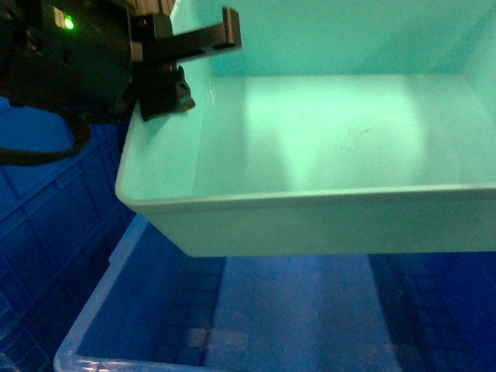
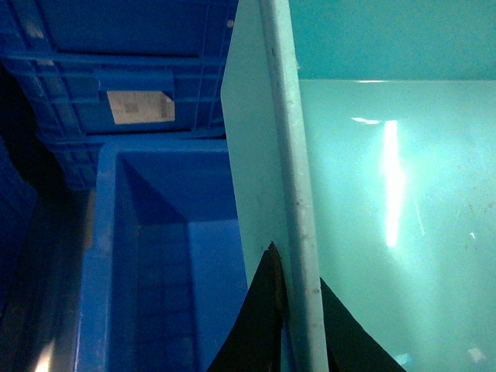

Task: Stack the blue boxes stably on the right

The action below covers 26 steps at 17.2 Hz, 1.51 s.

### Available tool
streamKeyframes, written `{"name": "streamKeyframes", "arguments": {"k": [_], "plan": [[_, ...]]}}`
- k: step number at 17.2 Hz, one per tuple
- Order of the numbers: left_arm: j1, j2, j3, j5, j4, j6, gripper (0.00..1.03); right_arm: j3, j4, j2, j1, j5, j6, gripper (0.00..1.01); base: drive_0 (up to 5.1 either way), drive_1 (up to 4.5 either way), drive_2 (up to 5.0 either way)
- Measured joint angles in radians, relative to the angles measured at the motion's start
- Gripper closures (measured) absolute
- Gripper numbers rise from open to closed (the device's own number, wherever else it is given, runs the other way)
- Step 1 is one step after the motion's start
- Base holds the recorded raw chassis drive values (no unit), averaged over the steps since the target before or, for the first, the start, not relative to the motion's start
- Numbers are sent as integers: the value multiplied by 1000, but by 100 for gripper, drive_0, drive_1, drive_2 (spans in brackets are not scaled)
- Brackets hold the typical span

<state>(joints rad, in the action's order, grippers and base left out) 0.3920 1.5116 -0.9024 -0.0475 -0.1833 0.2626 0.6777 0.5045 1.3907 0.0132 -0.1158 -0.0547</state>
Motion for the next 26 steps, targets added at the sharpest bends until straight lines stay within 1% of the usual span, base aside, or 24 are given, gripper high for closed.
{"name": "streamKeyframes", "arguments": {"k": [1, 2, 4, 6, 8, 11, 13, 14, 15, 16, 18, 26], "plan": [[1, 38, -10, 9, 8, 0, 101, 2, 5, 43, 0, 11, -18, 99, 0, 0, 0], [0, 74, -27, 18, 19, -1, 101, 3, 16, 85, 0, 21, -25, 99, 0, 0, 0], [-10, 174, -73, 37, 27, -10, 101, 41, 14, 195, 0, 33, -29, 99, 0, 0, 0], [-30, 266, -121, 58, 37, -10, 101, 97, 13, 297, -7, 40, -42, 99, 0, 0, 0], [-54, 333, -164, 77, 50, -11, 101, 163, 5, 389, -21, 53, -64, 99, 0, 0, 0], [-76, 396, -194, 107, 71, -9, 101, 194, -2, 455, -36, 68, -80, 99, 0, 0, 0], [-72, 407, -194, 109, 79, -11, 101, 166, -9, 456, -37, 85, -77, 99, 0, 0, 0], [-58, 419, -194, 111, 85, -18, 101, 143, -7, 460, -36, 100, -77, 99, 0, 0, 0], [-40, 444, -194, 105, 93, -16, 101, 143, -10, 485, -32, 103, -78, 98, 0, 0, 0], [-32, 459, -196, 100, 99, -6, 101, 143, -13, 493, -31, 104, -83, 98, 0, 0, 0], [-31, 464, -200, 99, 101, 0, 101, 143, -14, 498, -31, 108, -93, 98, 0, 0, 0], [-18, 484, -216, 97, 100, 16, 101, 146, -11, 505, -19, 115, -104, 98, 0, 0, 0]]}}
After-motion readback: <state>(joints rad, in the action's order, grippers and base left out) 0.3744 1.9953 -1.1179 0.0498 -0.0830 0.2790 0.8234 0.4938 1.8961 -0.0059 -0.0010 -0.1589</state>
